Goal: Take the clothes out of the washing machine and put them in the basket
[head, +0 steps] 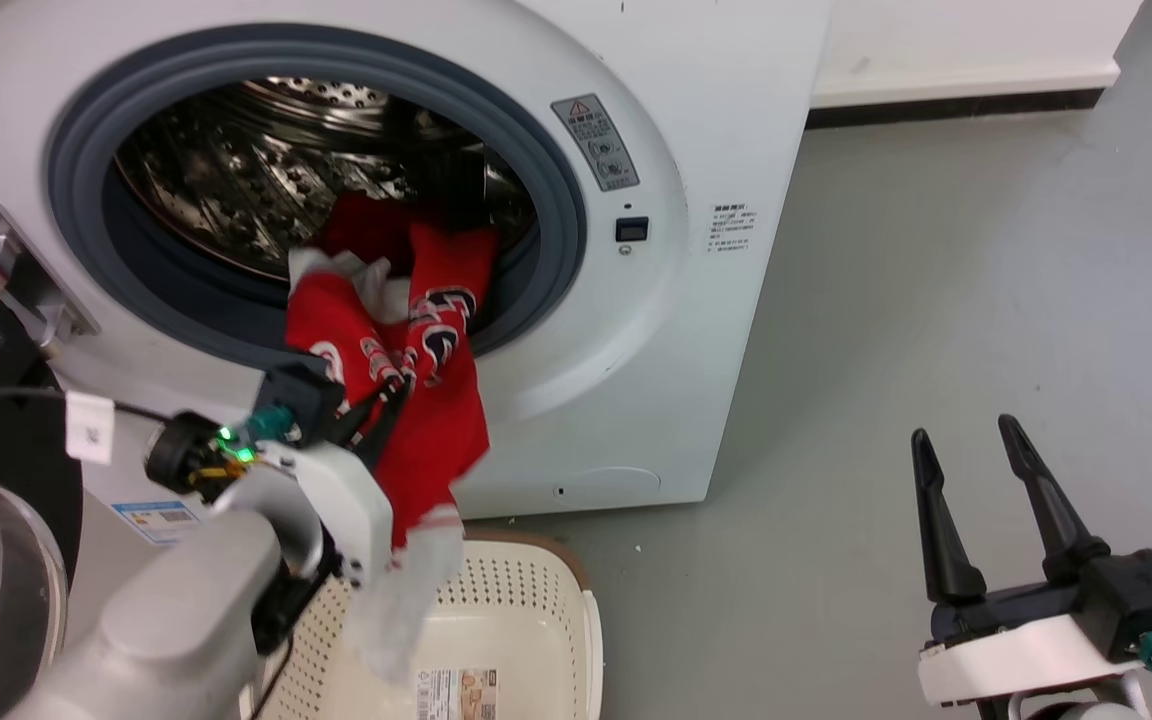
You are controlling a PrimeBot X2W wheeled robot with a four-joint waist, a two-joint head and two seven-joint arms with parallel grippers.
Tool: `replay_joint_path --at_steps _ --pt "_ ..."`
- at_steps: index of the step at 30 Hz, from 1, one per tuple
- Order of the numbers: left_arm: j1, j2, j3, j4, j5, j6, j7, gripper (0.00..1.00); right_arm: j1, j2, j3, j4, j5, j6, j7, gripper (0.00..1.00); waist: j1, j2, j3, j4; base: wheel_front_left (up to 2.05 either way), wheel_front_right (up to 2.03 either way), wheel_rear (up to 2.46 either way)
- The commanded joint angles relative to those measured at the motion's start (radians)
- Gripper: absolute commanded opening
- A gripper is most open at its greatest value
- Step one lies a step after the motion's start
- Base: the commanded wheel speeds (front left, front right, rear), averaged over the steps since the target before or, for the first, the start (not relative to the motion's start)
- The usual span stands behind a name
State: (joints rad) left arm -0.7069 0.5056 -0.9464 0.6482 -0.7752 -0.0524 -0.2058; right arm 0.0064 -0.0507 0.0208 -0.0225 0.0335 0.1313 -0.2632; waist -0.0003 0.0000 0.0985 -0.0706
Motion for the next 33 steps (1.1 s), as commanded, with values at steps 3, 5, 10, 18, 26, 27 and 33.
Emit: replay_joint_path --at_steps 3,5,10,18,26,27,33 --pt "0.083 0.014 -0.018 -0.082 -0.007 0.030 0.008 0.00 0.029 0.001 0.000 0.005 -0.003 -0.001 -0.002 1.00 0.0003 0.0000 -0.038 0.006 0.00 0.00 0.00" --pt "0.130 0.023 -0.029 -0.133 -0.017 0.045 0.016 0.00 0.038 0.001 -0.001 0.005 -0.002 -0.001 -0.002 1.00 0.0003 0.0000 -0.050 0.007 0.00 0.00 0.00" --pt "0.228 0.039 -0.046 -0.231 -0.039 0.080 0.034 0.00 0.055 0.001 -0.003 0.009 -0.003 -0.001 -0.002 1.00 0.0003 0.0000 -0.064 0.012 0.00 0.00 0.00" --pt "0.333 0.022 -0.086 -0.263 -0.064 0.090 0.043 0.00 0.050 0.001 0.003 0.011 0.000 -0.001 -0.002 1.00 0.0003 0.0000 -0.054 0.012 0.00 0.00 0.00" --pt "0.353 -0.030 -0.096 -0.133 -0.092 0.053 0.019 0.00 0.012 0.001 0.003 0.003 -0.002 -0.001 -0.002 1.00 0.0003 0.0000 0.005 -0.006 0.00 0.00 0.00" --pt "0.350 -0.039 -0.094 -0.108 -0.096 0.049 0.014 0.00 0.007 0.001 0.002 0.001 -0.002 -0.001 -0.002 1.00 0.0003 0.0000 0.017 -0.009 0.00 0.00 0.00" --pt "0.304 -0.100 -0.074 0.049 -0.111 0.012 -0.016 0.00 -0.034 0.001 -0.001 -0.014 -0.004 -0.001 -0.002 1.00 0.0003 0.0000 0.112 -0.027 0.00 0.00 0.00"
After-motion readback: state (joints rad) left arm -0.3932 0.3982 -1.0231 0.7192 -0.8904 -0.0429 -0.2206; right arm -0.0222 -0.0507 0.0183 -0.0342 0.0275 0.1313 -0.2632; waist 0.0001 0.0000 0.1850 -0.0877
